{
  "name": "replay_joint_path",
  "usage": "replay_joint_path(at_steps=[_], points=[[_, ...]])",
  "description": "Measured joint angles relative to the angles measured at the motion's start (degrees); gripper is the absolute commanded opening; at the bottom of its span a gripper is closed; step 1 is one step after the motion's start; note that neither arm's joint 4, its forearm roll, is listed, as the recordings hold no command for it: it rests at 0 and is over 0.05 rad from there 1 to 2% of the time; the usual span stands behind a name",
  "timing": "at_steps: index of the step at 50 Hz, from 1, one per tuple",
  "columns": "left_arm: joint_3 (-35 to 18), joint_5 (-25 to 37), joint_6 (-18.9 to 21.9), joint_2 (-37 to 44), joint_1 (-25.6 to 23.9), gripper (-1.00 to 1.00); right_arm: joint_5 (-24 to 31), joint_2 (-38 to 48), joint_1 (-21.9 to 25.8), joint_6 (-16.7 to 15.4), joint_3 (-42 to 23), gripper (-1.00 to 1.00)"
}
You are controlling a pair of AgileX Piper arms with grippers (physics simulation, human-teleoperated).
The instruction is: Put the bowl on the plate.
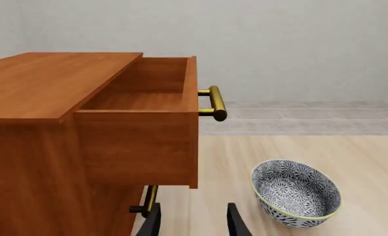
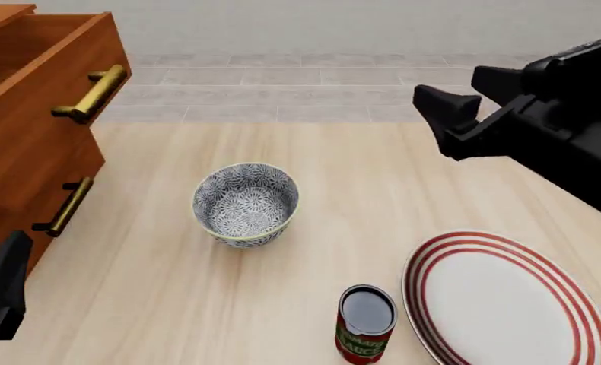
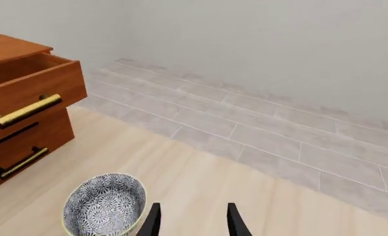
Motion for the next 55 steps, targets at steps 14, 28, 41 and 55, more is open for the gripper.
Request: replay_joint_path(at_steps=[14,28,41,55], points=[[0.0,0.0,0.0,0.0,0.0,1.0,3.8,9.1,4.6,0.3,-7.8,1.0],[0.0,0.0,0.0,0.0,0.0,1.0,8.0,15.0,8.4,2.5,-13.6,1.0],[0.0,0.0,0.0,0.0,0.0,1.0,12.0,18.9,11.1,5.3,-17.2,1.0],[0.0,0.0,0.0,0.0,0.0,1.0,15.6,23.1,13.6,6.8,-20.0,1.0]])
